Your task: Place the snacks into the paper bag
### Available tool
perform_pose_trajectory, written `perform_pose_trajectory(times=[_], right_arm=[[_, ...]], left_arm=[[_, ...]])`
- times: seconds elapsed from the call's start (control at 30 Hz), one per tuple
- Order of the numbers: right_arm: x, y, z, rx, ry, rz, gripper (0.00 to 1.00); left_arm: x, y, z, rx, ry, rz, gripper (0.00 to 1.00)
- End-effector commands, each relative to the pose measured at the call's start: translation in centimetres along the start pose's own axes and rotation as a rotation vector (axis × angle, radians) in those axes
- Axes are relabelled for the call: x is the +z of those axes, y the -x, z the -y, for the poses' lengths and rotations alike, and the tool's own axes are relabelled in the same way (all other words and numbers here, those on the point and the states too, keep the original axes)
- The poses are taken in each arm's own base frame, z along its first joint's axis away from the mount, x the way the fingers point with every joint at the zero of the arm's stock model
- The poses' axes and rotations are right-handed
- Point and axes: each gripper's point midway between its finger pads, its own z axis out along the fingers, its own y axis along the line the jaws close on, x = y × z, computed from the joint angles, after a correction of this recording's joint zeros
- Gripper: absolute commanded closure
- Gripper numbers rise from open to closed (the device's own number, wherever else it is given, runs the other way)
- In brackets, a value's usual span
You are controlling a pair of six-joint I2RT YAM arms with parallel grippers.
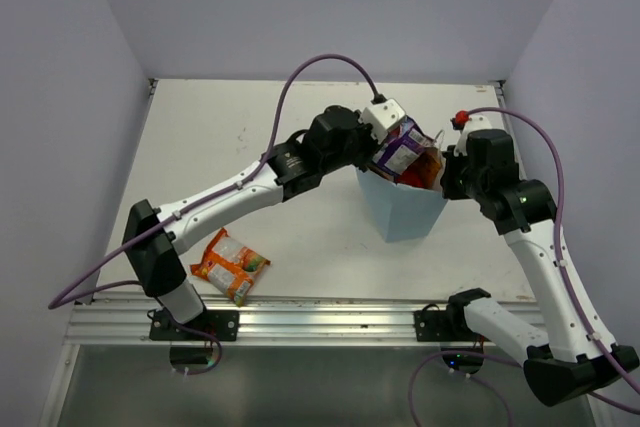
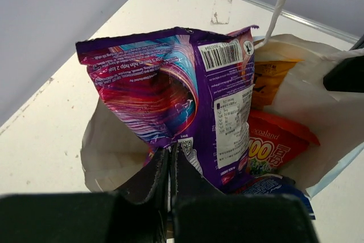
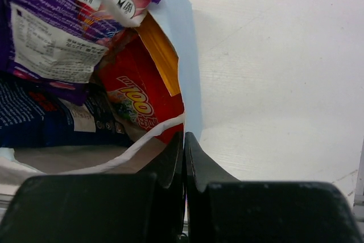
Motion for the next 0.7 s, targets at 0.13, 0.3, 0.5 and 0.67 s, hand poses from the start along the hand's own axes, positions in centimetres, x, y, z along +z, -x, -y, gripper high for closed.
perform_pose_trajectory(times=[0.13, 0.3, 0.5, 0.67], right_arm=[[-0.4, 1.2, -0.5, -0.002, 0.023, 0.046, 1.0], [-0.4, 1.5, -0.5, 0.003, 0.023, 0.054, 1.0], [-0.9, 1.5, 0.0, -0.007, -0.001, 0.059, 1.0], [-0.8, 1.4, -0.1, -0.004, 0.006, 0.057, 1.0]], left_arm=[[-3.0, 2.3, 0.1, 0.144, -0.062, -0.023, 1.0], [-1.2, 0.3, 0.8, 0.207, -0.12, -0.129, 1.0], [-2.4, -1.4, 0.4, 0.243, -0.113, -0.192, 1.0], [-3.8, -2.4, -0.3, 0.254, -0.084, -0.225, 1.0]])
